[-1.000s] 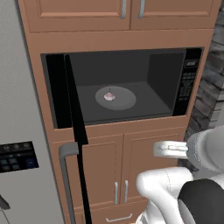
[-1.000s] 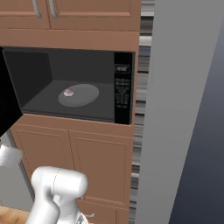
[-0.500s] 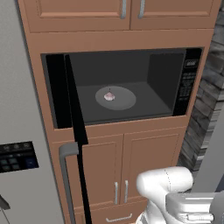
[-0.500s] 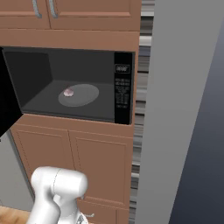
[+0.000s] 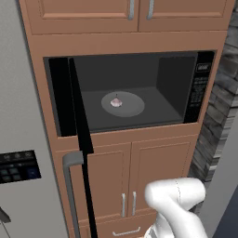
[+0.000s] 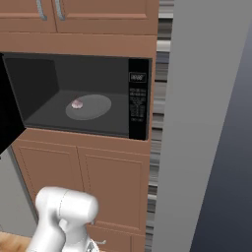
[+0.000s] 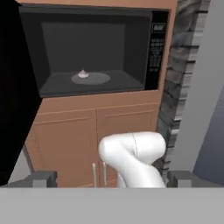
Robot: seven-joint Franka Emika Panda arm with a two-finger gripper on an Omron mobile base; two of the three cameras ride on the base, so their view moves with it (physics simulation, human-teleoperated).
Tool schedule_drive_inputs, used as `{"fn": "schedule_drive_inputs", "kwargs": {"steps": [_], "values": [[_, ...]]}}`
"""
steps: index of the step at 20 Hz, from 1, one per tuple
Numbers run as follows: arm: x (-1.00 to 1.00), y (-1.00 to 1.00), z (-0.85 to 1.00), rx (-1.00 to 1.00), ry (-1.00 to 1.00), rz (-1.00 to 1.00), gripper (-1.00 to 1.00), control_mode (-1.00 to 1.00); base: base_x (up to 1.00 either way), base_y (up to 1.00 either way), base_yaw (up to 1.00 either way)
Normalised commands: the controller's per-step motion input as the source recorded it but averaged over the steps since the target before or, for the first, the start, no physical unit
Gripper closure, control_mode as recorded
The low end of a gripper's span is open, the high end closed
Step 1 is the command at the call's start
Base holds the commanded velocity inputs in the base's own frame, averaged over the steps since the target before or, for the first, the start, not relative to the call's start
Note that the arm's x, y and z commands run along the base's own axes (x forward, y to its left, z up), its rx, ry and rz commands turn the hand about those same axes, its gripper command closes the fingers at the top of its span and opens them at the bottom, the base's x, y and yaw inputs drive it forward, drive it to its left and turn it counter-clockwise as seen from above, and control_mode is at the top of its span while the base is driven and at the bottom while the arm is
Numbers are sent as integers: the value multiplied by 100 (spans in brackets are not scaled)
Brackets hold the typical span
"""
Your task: Close the microwave door.
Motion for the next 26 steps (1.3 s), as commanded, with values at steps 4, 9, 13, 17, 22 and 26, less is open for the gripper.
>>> {"fn": "schedule_drive_inputs", "kwargs": {"steps": [4, 9, 13, 17, 22, 26], "values": [[-18, 92, 0, -13, -19, -25, -100, -100, 0, 0, 0], [-5, 100, -4, -21, -18, -31, -100, -100, 0, 0, 0], [-7, 88, -5, -19, -14, -25, -100, -100, 0, 0, 0], [0, 76, -11, -17, -1, -22, -100, -100, 0, 0, 0], [34, 63, -24, -20, 3, -13, -100, -100, 0, 0, 0], [56, 66, -22, -28, 7, -7, -100, -100, 0, 0, 0]]}}
